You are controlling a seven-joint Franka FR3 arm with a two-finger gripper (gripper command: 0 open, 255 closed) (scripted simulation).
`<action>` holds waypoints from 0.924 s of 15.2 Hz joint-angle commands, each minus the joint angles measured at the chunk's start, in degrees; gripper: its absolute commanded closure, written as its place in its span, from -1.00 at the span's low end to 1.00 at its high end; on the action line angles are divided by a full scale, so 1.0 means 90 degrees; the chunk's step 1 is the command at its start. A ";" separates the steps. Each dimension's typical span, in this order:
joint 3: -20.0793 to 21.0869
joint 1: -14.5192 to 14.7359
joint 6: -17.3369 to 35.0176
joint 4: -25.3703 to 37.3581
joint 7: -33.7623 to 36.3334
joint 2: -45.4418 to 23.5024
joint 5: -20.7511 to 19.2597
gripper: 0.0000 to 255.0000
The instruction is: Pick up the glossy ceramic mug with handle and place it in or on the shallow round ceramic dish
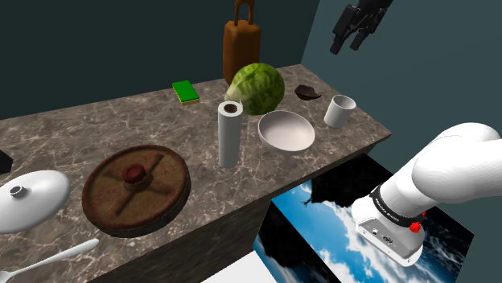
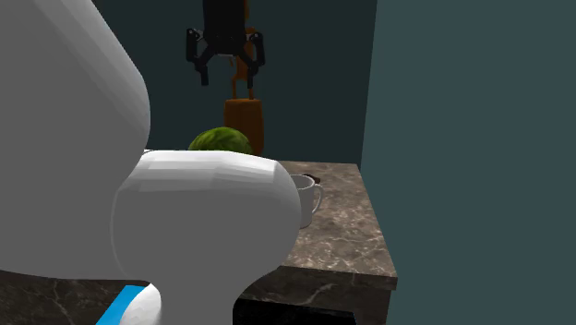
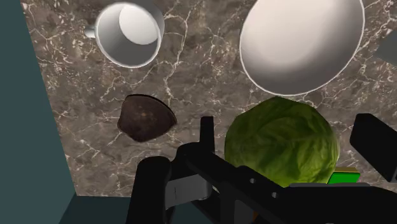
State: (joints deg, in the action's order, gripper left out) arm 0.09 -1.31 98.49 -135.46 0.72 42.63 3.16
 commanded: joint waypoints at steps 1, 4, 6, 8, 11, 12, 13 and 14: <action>0.0000 0.0000 0.0000 0.0000 0.0000 0.0000 0.0000 -1.00; -0.0116 -0.0075 0.0417 -0.0551 -0.0211 0.0006 -0.0172 -1.00; -0.0199 -0.0135 0.0708 -0.0895 -0.0350 -0.0024 -0.0296 -1.00; -0.0288 -0.0203 0.1012 -0.1218 -0.0486 -0.0083 -0.0427 -1.00; -0.0429 -0.0322 0.1495 -0.1664 -0.0686 -0.0233 -0.0640 -1.00; -0.0479 -0.0366 0.1665 -0.1801 -0.0751 -0.0301 -0.0716 -1.00; -0.0530 -0.0413 0.1839 -0.1932 -0.0815 -0.0378 -0.0794 -1.00; -0.0582 -0.0462 0.2017 -0.2057 -0.0878 -0.0466 -0.0875 -1.00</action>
State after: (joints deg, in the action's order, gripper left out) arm -4.57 -4.96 114.76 -152.53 -6.47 39.10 -3.90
